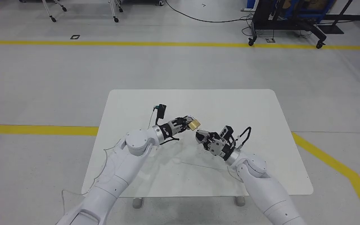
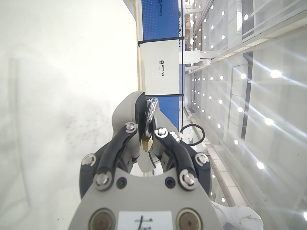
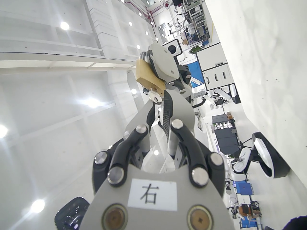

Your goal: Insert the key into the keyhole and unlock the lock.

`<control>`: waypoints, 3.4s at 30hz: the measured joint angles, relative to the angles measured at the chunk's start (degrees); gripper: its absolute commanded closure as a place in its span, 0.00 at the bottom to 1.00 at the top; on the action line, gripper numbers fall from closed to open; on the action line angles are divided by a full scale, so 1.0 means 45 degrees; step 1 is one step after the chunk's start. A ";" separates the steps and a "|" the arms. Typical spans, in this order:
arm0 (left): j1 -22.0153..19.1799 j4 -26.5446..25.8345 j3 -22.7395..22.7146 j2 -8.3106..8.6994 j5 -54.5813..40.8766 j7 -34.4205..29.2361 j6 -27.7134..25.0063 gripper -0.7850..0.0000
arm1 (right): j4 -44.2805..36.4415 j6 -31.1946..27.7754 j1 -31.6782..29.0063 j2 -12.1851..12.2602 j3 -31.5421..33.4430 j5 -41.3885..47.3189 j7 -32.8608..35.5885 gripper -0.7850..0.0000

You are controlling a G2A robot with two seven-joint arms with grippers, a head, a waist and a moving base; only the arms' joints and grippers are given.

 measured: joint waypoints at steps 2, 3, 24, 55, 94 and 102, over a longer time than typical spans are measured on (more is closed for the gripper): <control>0.0007 -0.0012 -0.0008 0.0000 0.0013 -0.0022 -0.0008 1.00 | 0.0055 0.0078 0.0014 -0.0021 -0.0014 0.0227 0.0104 1.00; 0.0004 -0.0026 0.0001 0.0001 0.0053 -0.0069 -0.0026 1.00 | 0.0112 0.0192 0.0033 -0.0032 -0.0016 0.0424 0.0265 1.00; 0.0081 -0.0271 0.0015 0.0017 0.0669 -0.0303 -0.0922 1.00 | 0.2902 0.4619 0.1212 -0.0295 -0.0010 0.5434 0.4635 1.00; 0.0582 -0.0914 -0.0380 0.0115 0.1130 0.0200 -0.1997 1.00 | 0.0912 0.1851 0.0229 -0.0100 0.0124 0.2460 0.3356 0.63; 0.0714 -0.1059 -0.0484 0.0144 0.1394 0.0275 -0.2796 1.00 | 0.3694 0.3811 0.1755 -0.0506 -0.0246 0.4942 0.5104 0.00; 0.0351 -0.0754 -0.0318 0.0149 0.2168 0.0360 -0.1300 1.00 | 0.1040 -0.1563 -0.0054 0.0320 0.2395 0.0223 0.2623 0.00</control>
